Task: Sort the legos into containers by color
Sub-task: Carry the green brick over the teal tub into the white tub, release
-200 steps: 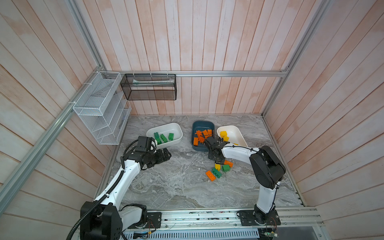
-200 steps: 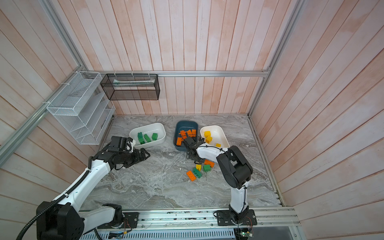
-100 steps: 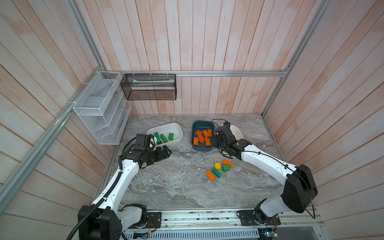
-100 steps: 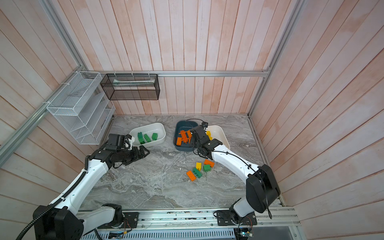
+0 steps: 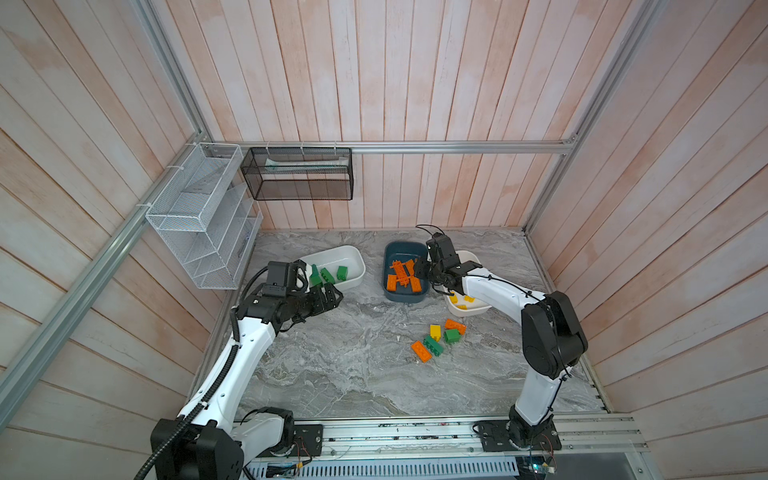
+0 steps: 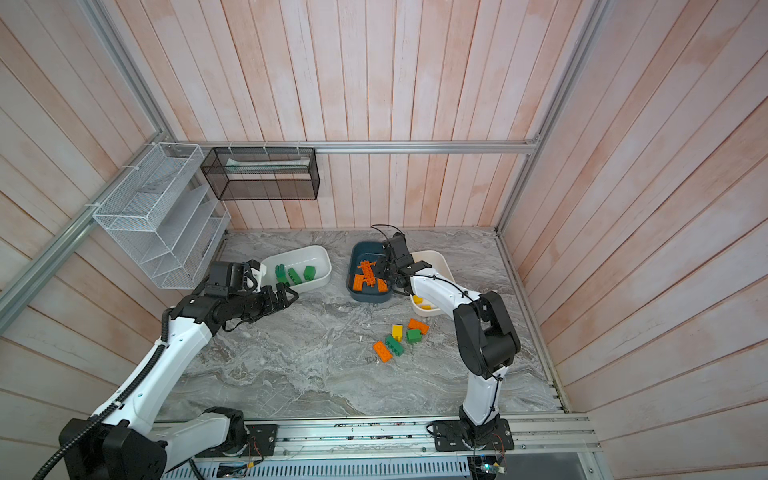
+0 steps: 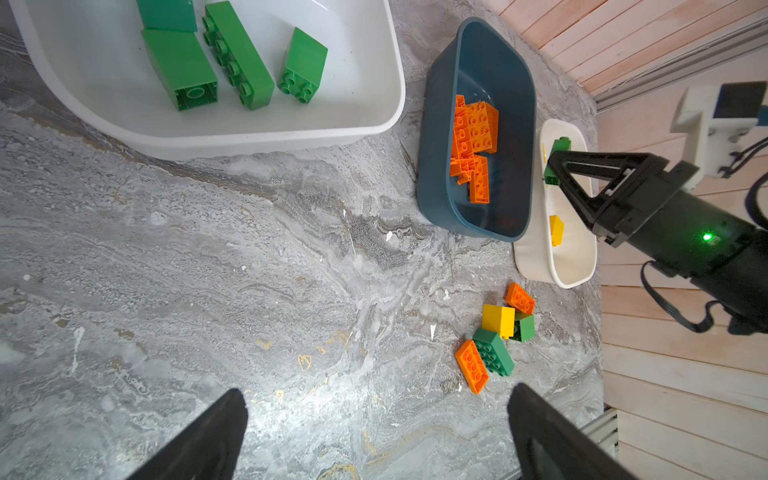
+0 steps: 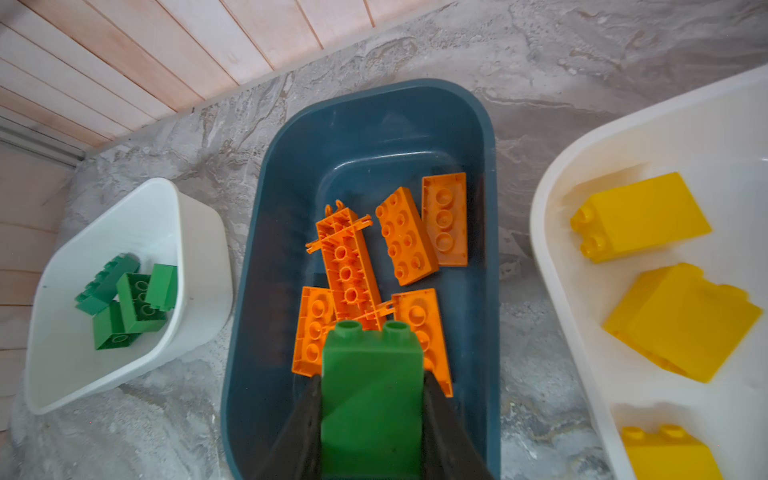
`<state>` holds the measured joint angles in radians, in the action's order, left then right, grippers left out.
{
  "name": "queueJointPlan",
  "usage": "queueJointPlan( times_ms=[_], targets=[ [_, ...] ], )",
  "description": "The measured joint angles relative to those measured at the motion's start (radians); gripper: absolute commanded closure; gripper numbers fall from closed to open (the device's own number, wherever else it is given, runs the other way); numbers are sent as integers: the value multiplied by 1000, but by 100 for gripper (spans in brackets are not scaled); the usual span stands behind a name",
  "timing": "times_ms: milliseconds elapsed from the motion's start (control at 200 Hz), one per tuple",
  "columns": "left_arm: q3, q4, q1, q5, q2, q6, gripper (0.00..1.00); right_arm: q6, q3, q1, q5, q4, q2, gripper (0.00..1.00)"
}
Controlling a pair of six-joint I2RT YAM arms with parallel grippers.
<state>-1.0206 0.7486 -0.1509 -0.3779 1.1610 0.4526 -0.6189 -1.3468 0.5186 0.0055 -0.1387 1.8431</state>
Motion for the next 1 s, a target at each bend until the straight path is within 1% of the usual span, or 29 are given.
queueJointPlan(
  times_ms=[220,285,460,590,690,840,940,1000],
  targets=[
    [0,8,0,6,0,3,0,22,-3,8,-127,56,2,80],
    [0,15,1,12,0,3,0,34,-35,24,-152,58,21,80],
    [-1,26,2,21,-2,3,0,55,-239,106,-205,83,170,80],
    [-1,40,7,27,-17,3,0,75,-426,159,-230,79,315,80],
    [-1,50,7,36,-32,3,0,105,-604,193,-233,43,447,79],
    [-1,64,10,43,-49,3,0,142,-858,223,-204,-40,628,71],
    [-1,70,13,45,-53,3,0,164,-999,227,-168,-101,729,61],
    [-1,71,13,45,-53,3,0,179,-1067,227,-150,-136,771,52]
  ],
)
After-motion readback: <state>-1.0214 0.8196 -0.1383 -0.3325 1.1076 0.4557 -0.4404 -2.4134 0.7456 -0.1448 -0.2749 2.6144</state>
